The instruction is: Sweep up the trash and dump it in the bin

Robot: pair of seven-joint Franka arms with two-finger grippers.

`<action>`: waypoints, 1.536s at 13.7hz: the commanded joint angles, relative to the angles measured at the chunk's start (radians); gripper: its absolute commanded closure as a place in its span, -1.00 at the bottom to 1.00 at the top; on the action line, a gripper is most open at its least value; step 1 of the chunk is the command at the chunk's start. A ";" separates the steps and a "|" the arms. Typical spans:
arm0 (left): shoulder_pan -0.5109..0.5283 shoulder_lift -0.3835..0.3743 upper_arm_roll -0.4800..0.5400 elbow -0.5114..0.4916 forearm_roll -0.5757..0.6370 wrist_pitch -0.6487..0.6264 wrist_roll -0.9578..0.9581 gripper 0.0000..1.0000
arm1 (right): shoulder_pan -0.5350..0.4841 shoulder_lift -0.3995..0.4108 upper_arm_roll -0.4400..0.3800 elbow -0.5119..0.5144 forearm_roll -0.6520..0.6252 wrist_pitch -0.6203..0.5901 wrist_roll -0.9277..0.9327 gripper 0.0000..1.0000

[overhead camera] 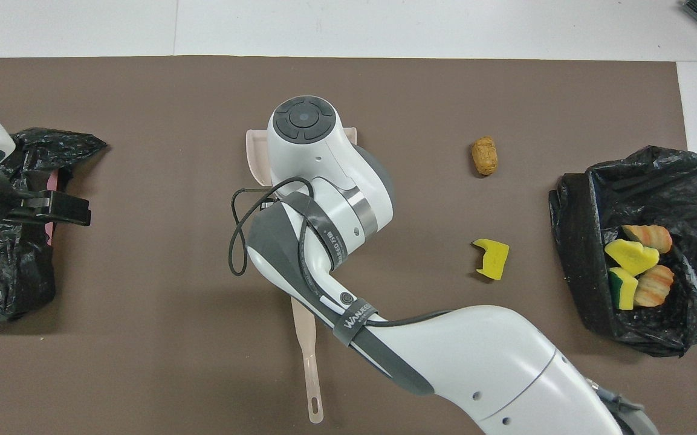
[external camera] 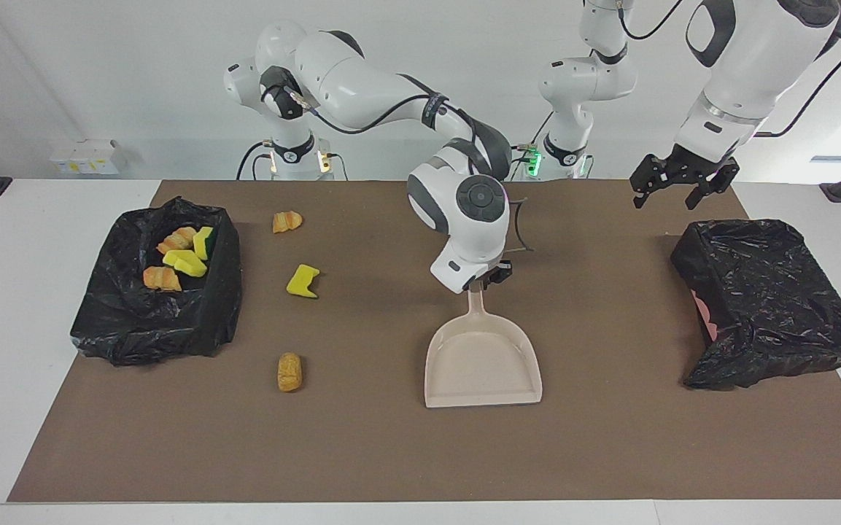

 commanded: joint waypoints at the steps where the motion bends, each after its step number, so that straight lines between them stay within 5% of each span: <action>1: 0.000 -0.024 0.000 -0.023 0.001 -0.002 -0.009 -1.00 | -0.001 -0.037 0.010 -0.009 0.011 -0.027 0.017 0.06; 5: -0.011 -0.008 -0.001 -0.024 0.001 0.012 -0.012 -1.00 | -0.002 -0.157 0.013 -0.097 0.032 -0.062 0.017 -0.01; 10: -0.051 0.045 -0.012 -0.024 0.001 0.081 -0.055 -1.00 | 0.002 -0.485 0.019 -0.522 0.104 -0.043 0.001 -0.12; 15: -0.178 0.124 -0.012 -0.026 0.002 0.188 -0.199 -1.00 | 0.054 -0.764 0.036 -0.986 0.173 0.184 -0.031 -0.13; 18: -0.247 0.186 -0.010 -0.026 0.011 0.250 -0.288 -1.00 | 0.091 -0.852 0.036 -1.127 0.225 0.241 -0.066 -0.25; 21: -0.348 0.285 -0.010 -0.021 0.078 0.337 -0.417 -1.00 | 0.146 -0.844 0.035 -1.186 0.253 0.310 -0.053 -0.37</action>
